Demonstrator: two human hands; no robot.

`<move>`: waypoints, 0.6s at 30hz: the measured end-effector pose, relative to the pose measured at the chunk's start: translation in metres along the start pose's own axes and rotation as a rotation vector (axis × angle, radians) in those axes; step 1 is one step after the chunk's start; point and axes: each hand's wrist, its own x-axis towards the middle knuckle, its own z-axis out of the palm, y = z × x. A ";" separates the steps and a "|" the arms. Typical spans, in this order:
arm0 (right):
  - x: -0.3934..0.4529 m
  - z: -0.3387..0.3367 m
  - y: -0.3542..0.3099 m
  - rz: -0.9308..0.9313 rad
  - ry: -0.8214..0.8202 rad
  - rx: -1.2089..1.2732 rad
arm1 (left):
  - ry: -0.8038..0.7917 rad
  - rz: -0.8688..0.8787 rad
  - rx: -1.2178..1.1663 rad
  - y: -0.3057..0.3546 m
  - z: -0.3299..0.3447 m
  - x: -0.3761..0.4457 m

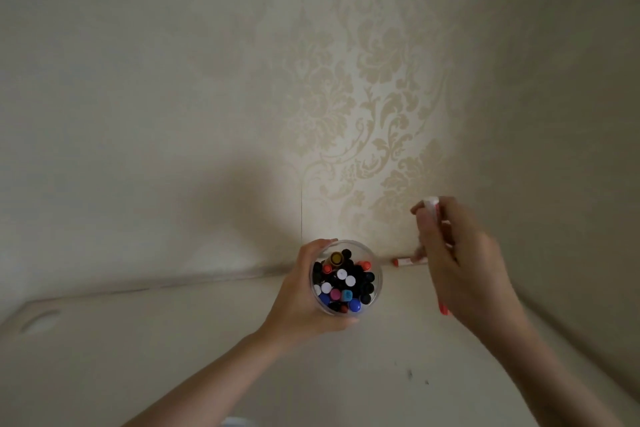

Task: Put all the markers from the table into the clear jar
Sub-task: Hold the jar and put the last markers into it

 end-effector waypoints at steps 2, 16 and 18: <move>0.004 -0.003 -0.002 0.022 0.043 0.149 | -0.004 0.005 -0.004 0.000 0.002 0.000; -0.031 0.048 0.036 -0.186 0.129 0.050 | 0.026 0.023 0.011 0.003 0.004 -0.006; -0.033 0.056 0.043 -0.164 0.089 -0.021 | 0.023 0.020 0.009 0.004 0.004 -0.006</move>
